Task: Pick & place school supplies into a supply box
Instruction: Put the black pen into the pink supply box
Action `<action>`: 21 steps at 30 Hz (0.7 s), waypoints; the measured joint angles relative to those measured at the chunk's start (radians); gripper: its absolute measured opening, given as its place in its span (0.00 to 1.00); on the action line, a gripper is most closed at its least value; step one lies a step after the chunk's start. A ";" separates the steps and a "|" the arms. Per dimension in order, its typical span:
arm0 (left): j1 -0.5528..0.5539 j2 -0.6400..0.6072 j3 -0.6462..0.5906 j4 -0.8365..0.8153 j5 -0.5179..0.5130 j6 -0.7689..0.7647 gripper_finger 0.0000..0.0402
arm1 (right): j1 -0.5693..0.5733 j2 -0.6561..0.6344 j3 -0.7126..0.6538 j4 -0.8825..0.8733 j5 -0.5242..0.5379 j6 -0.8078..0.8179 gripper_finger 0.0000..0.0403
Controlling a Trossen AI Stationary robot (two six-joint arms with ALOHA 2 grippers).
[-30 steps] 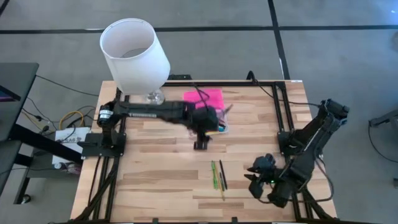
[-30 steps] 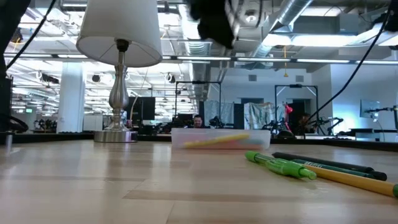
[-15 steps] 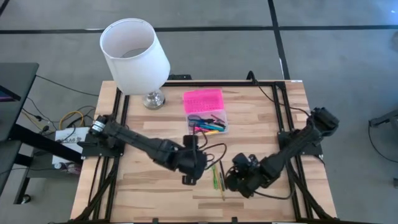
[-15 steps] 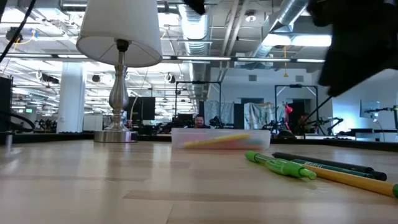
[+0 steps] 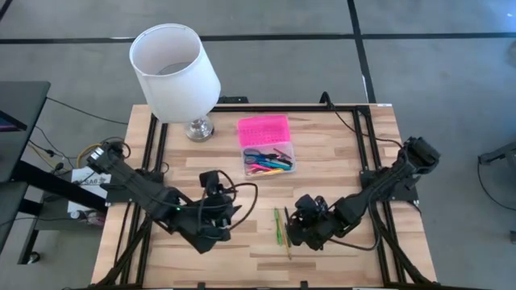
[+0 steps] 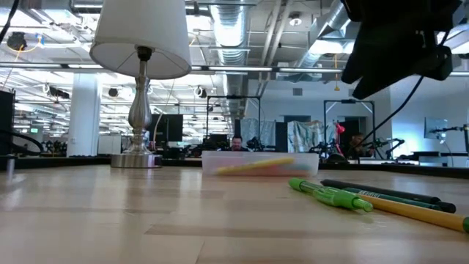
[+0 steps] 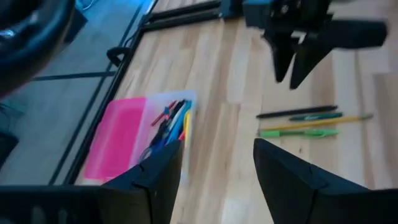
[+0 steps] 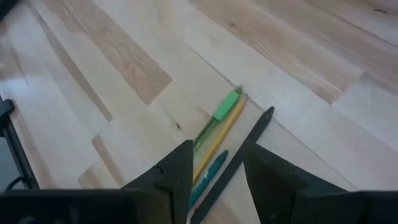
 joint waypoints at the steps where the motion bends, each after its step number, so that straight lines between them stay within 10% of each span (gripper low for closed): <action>1: -0.004 -0.006 0.000 0.013 0.001 0.002 0.48 | 0.000 0.000 0.000 -0.003 0.000 0.000 0.33; 21: 0.020 -0.016 0.000 0.139 0.067 0.060 0.48 | -0.080 0.000 0.000 0.006 -0.157 -0.019 0.33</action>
